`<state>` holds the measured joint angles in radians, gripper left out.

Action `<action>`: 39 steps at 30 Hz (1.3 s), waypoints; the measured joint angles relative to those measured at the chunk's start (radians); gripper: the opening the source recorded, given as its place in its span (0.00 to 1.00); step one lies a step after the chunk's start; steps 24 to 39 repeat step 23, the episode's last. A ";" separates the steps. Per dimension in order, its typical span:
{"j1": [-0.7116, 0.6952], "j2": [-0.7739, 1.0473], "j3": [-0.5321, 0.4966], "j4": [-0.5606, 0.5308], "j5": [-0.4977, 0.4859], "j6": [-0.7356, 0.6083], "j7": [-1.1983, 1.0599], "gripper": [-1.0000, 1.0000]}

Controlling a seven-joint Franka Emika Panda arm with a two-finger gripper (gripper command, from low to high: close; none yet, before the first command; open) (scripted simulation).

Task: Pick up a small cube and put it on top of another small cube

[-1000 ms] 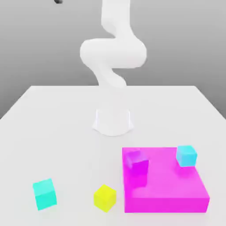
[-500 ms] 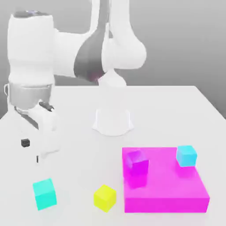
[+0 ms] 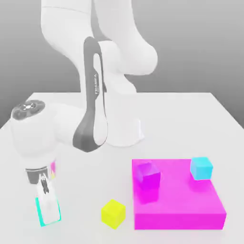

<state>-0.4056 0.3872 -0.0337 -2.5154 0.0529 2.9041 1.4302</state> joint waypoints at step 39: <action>0.273 -0.225 0.106 -0.137 -0.091 -0.089 -0.039 1.00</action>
